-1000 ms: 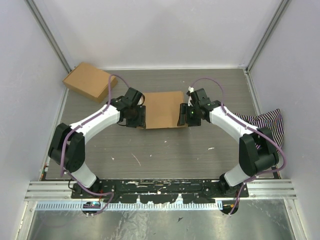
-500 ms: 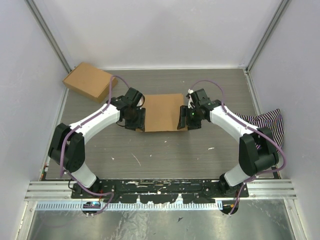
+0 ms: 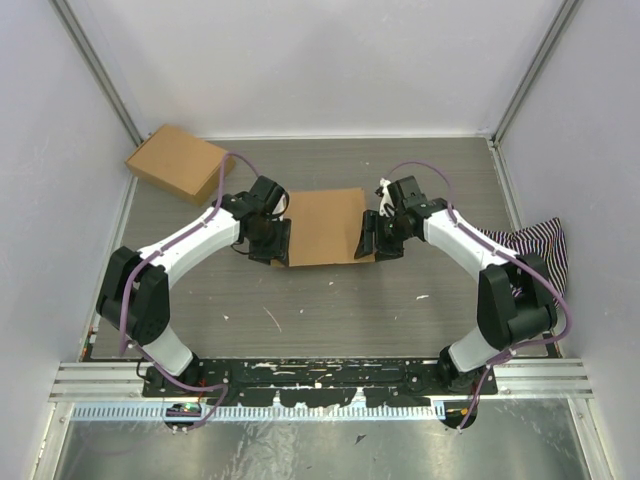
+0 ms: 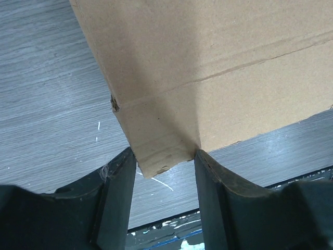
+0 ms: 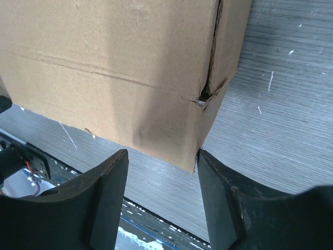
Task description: Fold the paper box
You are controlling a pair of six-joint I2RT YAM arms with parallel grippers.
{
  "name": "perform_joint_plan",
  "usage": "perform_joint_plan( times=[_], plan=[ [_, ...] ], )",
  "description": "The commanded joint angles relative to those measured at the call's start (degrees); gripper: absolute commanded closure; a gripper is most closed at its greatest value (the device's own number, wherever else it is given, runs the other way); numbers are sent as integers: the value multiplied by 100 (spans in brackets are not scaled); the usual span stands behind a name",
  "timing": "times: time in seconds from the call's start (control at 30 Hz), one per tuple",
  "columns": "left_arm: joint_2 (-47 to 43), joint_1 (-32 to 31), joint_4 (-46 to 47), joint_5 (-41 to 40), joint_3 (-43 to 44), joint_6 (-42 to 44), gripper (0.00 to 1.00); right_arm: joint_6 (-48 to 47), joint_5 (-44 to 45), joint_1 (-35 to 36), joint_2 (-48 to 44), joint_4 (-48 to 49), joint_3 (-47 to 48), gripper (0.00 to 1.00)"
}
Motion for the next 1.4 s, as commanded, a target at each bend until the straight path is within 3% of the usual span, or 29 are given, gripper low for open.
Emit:
perform_joint_plan(
  times=[0.0, 0.77, 1.37],
  plan=[
    [-162, -19, 3, 292, 185, 63, 45, -14, -714, -46, 15, 110, 286, 40],
    [-373, 277, 130, 1144, 94, -38, 45, 3, -804, -63, -143, -150, 617, 37],
    [130, 315, 498, 997, -212, -77, 47, -119, -669, -55, 126, 183, 245, 38]
  ],
)
